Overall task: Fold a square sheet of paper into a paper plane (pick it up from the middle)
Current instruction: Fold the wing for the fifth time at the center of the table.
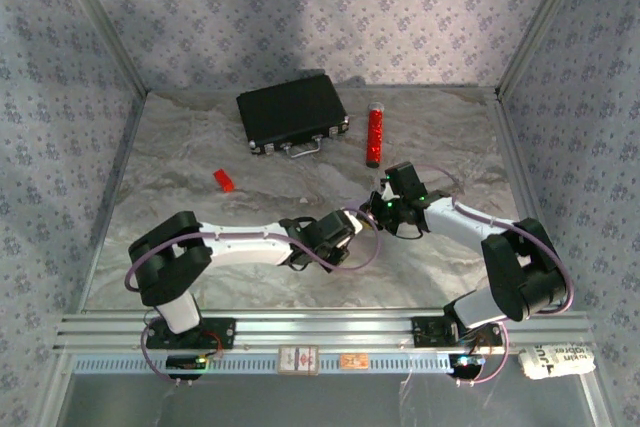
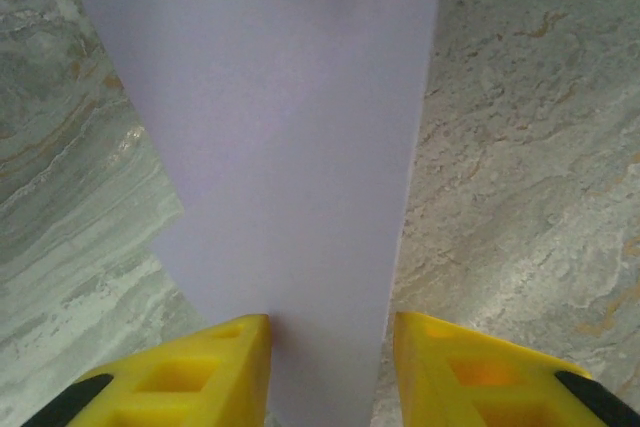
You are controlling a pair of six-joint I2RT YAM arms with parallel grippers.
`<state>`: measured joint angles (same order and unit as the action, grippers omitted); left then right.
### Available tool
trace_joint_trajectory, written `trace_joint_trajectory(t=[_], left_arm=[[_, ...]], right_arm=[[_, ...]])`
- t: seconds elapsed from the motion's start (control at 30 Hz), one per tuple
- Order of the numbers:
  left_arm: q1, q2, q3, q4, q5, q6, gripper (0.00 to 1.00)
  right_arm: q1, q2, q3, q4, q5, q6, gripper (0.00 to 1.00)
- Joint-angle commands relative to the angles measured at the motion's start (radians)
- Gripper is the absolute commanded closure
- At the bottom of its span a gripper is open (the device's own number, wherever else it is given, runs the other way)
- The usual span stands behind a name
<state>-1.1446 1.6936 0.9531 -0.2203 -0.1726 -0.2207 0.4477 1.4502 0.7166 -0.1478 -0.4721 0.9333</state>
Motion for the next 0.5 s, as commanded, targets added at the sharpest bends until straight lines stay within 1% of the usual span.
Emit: trace_joint_trajectory(t=[0.0, 0.13, 0.37, 0.47], left_arm=[[-0.016, 0.018, 0.028, -0.027, -0.046, 0.02, 0.63], [-0.021, 0.026, 0.028, -0.018, -0.056, 0.017, 0.63], [-0.024, 0.025, 0.023, -0.013, -0.071, 0.011, 0.78], [-0.024, 0.019, 0.02, -0.008, -0.07, 0.011, 0.8]], right_arm=[[-0.003, 0.009, -0.014, 0.012, -0.018, 0.02, 0.93], [-0.004, 0.005, -0.014, 0.01, -0.02, 0.019, 0.93], [-0.007, 0.0, -0.016, 0.006, -0.017, 0.017, 0.93], [-0.005, 0.001, -0.018, 0.008, -0.016, 0.016, 0.93]])
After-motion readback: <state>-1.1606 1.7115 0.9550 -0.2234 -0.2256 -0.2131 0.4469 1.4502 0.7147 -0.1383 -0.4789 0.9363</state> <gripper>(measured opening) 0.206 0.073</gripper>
